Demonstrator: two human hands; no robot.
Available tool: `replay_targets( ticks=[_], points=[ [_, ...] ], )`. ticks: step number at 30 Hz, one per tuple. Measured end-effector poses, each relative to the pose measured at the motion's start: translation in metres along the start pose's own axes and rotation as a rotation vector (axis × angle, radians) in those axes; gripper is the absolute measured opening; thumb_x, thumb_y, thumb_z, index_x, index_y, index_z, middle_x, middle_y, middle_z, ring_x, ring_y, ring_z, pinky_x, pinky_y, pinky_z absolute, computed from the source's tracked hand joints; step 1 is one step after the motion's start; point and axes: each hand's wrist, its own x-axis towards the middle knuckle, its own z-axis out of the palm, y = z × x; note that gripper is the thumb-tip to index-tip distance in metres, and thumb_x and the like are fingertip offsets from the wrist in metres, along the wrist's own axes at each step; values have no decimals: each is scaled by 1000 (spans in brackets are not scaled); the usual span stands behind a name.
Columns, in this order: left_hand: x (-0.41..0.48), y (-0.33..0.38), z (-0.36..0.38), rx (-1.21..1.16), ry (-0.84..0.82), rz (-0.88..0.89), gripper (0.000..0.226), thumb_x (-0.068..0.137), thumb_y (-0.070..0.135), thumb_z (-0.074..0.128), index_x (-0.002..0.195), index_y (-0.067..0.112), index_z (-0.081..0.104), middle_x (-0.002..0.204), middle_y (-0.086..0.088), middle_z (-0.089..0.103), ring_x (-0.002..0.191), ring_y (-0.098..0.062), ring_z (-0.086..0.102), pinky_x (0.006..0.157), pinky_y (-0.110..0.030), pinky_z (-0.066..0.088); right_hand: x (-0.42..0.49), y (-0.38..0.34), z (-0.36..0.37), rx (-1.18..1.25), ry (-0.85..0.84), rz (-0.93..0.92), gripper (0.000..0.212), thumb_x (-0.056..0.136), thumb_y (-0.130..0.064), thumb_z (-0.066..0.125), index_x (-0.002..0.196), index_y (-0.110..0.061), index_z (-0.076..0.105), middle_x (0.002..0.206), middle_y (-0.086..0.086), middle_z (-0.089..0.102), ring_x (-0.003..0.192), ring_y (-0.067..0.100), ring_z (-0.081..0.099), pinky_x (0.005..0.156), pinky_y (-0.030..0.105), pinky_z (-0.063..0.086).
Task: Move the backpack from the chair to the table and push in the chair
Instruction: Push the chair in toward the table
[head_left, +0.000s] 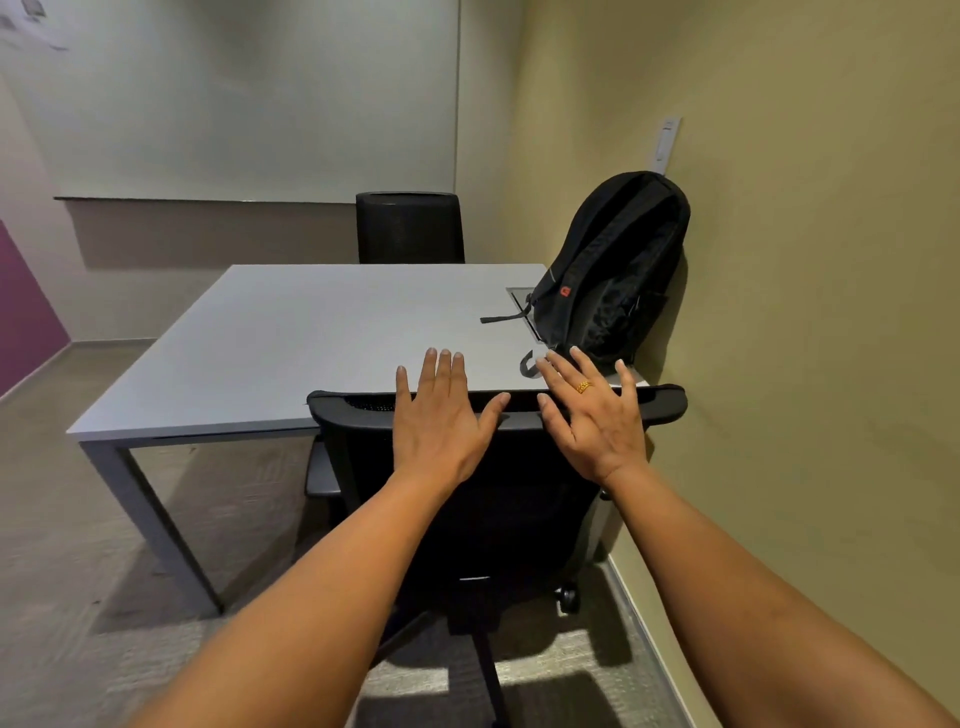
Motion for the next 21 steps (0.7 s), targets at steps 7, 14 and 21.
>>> replay_targets(
  ticks=[7, 14, 21],
  points=[
    [37, 4, 11, -31, -24, -7, 81, 87, 65, 7, 147, 11, 4, 157, -5, 5, 144, -17, -6, 115, -42, -5, 31, 20, 19, 20, 22, -12, 60, 88, -52, 14, 139, -27, 34, 146, -3, 38, 138, 18, 25, 110, 55, 11],
    [72, 11, 25, -30, -24, -1, 81, 87, 65, 7, 147, 10, 6, 157, -6, 7, 144, -18, -4, 115, -42, -5, 59, 41, 35, 32, 10, -7, 62, 87, -54, 11, 139, -28, 31, 148, -4, 35, 140, 16, 21, 111, 54, 7],
    [99, 22, 36, -28, -17, -16, 80, 88, 65, 7, 147, 11, 8, 157, -6, 9, 144, -18, -3, 115, -42, -5, 83, 64, 47, 35, -6, -28, 62, 87, -54, 10, 139, -29, 31, 148, -5, 35, 140, 16, 21, 111, 54, 8]
  ],
)
